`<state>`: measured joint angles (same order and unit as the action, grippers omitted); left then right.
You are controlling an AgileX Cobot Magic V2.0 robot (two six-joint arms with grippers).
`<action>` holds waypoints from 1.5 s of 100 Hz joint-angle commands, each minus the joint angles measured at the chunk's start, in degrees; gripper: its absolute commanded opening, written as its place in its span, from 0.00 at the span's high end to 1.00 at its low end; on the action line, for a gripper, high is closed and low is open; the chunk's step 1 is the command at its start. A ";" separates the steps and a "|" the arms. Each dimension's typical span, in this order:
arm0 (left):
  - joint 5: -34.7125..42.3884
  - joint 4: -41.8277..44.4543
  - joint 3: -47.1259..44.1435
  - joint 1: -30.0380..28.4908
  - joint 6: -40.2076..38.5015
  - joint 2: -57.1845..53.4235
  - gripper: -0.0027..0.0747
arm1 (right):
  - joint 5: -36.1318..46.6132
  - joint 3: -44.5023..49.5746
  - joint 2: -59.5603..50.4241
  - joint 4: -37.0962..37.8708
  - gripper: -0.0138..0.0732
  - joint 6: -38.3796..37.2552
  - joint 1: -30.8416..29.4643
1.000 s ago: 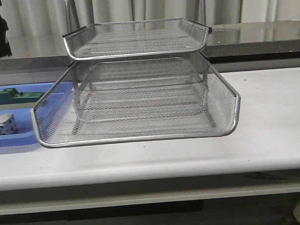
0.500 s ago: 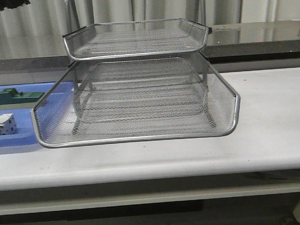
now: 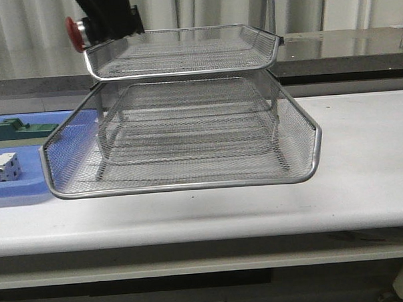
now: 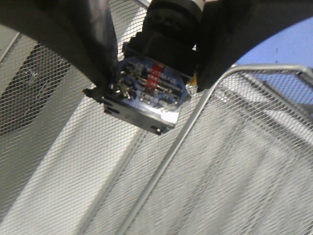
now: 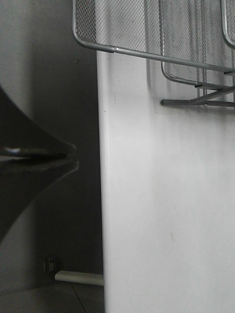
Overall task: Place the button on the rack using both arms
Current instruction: 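Lift the button and carry it over the pulled-out mesh tray, then lower the button into the mesh tray and open the left gripper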
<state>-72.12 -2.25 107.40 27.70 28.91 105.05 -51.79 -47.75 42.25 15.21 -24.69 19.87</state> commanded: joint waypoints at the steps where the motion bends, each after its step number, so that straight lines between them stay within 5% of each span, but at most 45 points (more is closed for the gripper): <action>1: 0.11 -0.69 1.35 2.13 -0.56 -1.77 0.75 | 2.73 -1.31 -0.22 1.01 0.92 0.13 -0.12; 35: 1.04 -7.68 1.35 4.84 -0.56 3.41 0.75 | 2.73 -1.31 -0.22 1.01 0.92 0.13 -0.12; 128: -0.82 -10.17 -2.33 6.89 -0.10 8.37 0.74 | 2.73 -1.31 -0.22 1.01 0.92 0.13 -0.12; 150: -0.59 -9.73 -2.27 7.02 -0.01 8.37 0.52 | 2.73 -1.31 -0.22 1.01 0.92 0.13 -0.12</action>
<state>-71.08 -10.70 103.89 34.26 28.91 116.63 -51.79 -47.75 42.25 15.21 -24.79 19.87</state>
